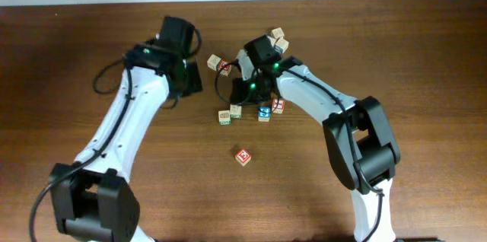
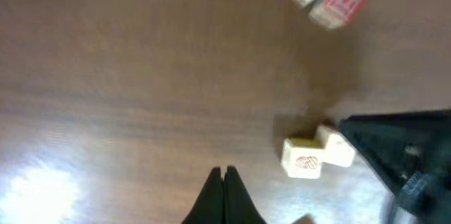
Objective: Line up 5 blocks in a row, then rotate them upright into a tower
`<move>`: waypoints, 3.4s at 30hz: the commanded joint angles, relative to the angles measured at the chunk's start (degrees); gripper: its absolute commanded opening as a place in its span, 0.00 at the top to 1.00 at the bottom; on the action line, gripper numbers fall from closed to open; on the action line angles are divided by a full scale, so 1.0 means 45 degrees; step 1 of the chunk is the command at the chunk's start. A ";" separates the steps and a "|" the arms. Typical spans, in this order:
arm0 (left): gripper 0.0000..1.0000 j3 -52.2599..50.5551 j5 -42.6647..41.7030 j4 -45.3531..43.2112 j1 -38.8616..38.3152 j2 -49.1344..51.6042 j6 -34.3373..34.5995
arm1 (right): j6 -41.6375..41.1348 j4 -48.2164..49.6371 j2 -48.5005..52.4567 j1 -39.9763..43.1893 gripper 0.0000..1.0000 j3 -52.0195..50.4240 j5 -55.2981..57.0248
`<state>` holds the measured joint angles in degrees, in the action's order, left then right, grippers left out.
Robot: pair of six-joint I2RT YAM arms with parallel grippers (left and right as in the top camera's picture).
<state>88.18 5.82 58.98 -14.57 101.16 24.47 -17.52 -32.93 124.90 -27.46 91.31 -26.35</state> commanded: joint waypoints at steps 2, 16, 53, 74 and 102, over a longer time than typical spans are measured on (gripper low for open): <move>1.00 -0.1180 -0.0102 -0.1054 0.0000 -0.0180 0.0748 | 0.0257 -0.0457 0.0272 -0.0243 0.87 0.0238 0.0248; 1.00 -0.1263 -0.0087 -0.1501 0.0000 -0.0180 0.0743 | 0.0277 -0.0423 0.0277 -0.0491 0.86 0.0282 0.0335; 1.00 -0.1263 0.0005 -0.1778 0.0000 -0.0180 0.0743 | 0.0204 -0.4323 -0.1360 0.0675 0.92 -0.1088 0.3740; 1.00 -0.1263 0.0005 -0.1923 -0.0005 -0.0180 0.0743 | 0.1472 -0.4153 -0.1360 0.0189 0.92 -0.0967 0.3050; 1.00 -0.1263 0.0000 -0.2011 0.0000 -0.0180 0.0743 | 0.1836 -0.3177 -0.0908 0.0345 0.92 -0.0573 0.1511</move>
<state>82.91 5.82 50.04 -14.57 101.14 27.11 -10.17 -47.81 120.33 -25.61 87.44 -18.15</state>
